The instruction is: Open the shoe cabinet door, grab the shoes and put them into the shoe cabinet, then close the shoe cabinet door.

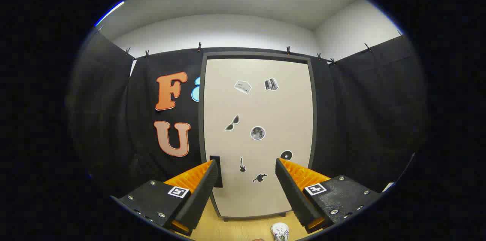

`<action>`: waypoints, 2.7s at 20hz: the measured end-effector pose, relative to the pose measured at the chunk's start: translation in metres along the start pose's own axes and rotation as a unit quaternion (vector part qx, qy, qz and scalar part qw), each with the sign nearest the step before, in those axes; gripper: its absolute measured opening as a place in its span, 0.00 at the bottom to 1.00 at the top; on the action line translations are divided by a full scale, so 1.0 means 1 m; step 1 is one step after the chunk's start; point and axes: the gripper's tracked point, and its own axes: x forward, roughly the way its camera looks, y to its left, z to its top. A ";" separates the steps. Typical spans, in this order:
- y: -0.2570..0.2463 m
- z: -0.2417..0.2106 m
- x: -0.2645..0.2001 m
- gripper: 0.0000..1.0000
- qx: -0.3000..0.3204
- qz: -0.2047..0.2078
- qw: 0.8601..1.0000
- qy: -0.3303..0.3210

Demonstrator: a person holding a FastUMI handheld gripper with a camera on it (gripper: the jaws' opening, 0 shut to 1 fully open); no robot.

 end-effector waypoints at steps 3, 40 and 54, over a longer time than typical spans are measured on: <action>0.008 -0.003 0.002 0.95 0.000 0.008 1.000 0.004; 0.065 -0.055 0.054 0.95 -0.055 0.023 0.997 0.053; 0.083 -0.132 0.152 0.88 -0.045 -0.002 0.993 0.112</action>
